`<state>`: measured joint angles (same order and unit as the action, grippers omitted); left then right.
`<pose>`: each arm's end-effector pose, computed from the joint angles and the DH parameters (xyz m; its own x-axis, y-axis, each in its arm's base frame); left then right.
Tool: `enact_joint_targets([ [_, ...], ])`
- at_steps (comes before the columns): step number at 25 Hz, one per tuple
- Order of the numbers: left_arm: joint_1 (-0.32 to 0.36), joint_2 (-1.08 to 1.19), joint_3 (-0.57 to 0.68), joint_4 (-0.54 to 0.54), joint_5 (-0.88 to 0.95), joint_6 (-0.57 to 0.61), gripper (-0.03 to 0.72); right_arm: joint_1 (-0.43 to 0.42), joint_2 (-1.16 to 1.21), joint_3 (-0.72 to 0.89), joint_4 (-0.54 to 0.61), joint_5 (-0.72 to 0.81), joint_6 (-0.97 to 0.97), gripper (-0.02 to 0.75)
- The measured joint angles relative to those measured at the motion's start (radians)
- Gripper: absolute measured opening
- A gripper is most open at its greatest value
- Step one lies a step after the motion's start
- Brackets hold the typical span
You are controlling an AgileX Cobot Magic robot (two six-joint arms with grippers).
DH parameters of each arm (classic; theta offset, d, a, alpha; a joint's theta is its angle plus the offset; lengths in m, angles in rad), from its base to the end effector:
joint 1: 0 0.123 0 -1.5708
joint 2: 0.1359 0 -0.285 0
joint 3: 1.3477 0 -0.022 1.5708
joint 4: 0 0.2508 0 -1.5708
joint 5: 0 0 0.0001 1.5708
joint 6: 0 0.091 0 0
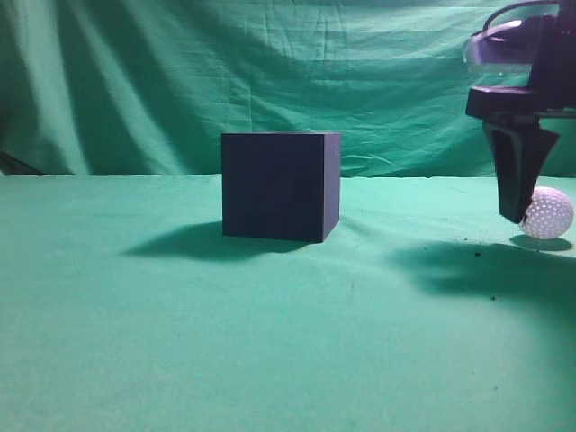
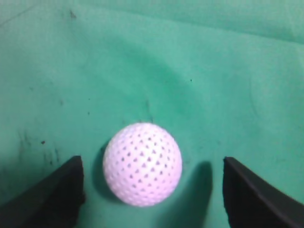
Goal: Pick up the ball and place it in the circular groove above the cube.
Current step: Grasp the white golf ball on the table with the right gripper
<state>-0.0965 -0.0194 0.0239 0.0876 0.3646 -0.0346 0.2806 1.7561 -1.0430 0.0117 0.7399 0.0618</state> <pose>0.0525 -0.0022 0.1735 -0.2722 0.0738 -0.9594 0.0794 0.9954 0.0540 0.3117 0.0906 0.1752 -0.9580 -0.2029 -0.2025 -0.2116 0.9771 0.0220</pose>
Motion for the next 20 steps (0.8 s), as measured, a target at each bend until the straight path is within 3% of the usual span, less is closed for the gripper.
enact_joint_targets([
  [4, 0.0, 0.0, 0.0, 0.0, 0.0, 0.0, 0.0, -0.002, 0.025, 0.0, 0.0, -0.047, 0.002, 0.524],
  [8, 0.0, 0.0, 0.0, 0.0, 0.0, 0.0, 0.0, -0.002, 0.038, -0.002, -0.002, -0.066, 0.004, 0.323],
  [9, 0.0, 0.0, 0.0, 0.0, 0.0, 0.0, 0.0, -0.002, 0.038, -0.002, -0.002, -0.069, 0.004, 0.302],
  [16, 0.0, 0.0, 0.0, 0.0, 0.0, 0.0, 0.0, 0.003, 0.015, -0.105, 0.015, 0.009, 0.004, 0.314],
  [20, 0.0, 0.0, 0.0, 0.0, 0.0, 0.0, 0.0, 0.083, -0.065, -0.194, 0.019, 0.024, -0.026, 0.314],
])
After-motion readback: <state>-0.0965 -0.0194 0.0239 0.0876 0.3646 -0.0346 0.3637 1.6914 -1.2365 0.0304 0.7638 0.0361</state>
